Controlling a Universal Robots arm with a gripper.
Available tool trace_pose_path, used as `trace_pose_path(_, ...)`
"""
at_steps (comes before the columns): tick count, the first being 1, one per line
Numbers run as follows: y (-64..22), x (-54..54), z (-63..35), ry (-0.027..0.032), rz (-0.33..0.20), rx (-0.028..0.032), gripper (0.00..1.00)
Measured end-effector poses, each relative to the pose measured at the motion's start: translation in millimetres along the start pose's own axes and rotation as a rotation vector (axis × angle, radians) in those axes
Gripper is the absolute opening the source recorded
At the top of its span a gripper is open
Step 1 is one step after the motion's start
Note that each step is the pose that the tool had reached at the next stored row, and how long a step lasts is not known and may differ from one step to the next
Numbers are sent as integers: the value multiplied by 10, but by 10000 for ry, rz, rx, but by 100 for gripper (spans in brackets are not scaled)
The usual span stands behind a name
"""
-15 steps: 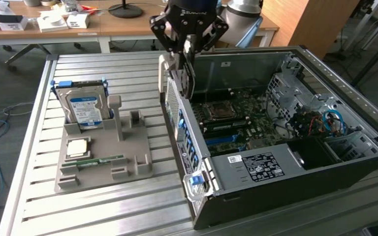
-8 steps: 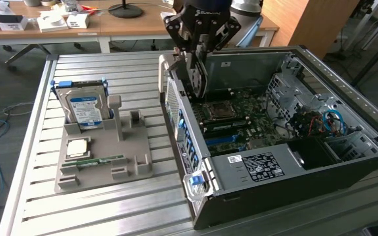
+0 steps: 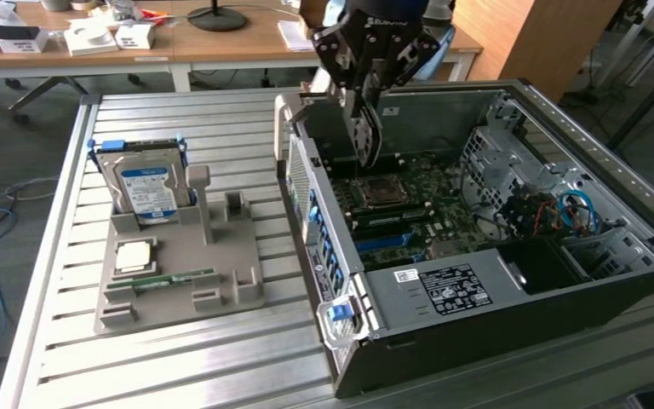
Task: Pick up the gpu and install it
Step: 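Pick up the gpu and move the gpu toward the slot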
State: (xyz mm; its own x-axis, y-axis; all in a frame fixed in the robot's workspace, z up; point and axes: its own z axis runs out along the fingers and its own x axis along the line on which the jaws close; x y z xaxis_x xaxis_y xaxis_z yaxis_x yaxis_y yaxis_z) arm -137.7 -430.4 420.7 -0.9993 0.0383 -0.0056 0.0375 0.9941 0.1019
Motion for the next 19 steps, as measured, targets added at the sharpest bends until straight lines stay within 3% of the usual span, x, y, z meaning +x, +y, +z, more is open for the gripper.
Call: trace_pose_path(19, 22, -591, 5, 0, -3, 0, 26)
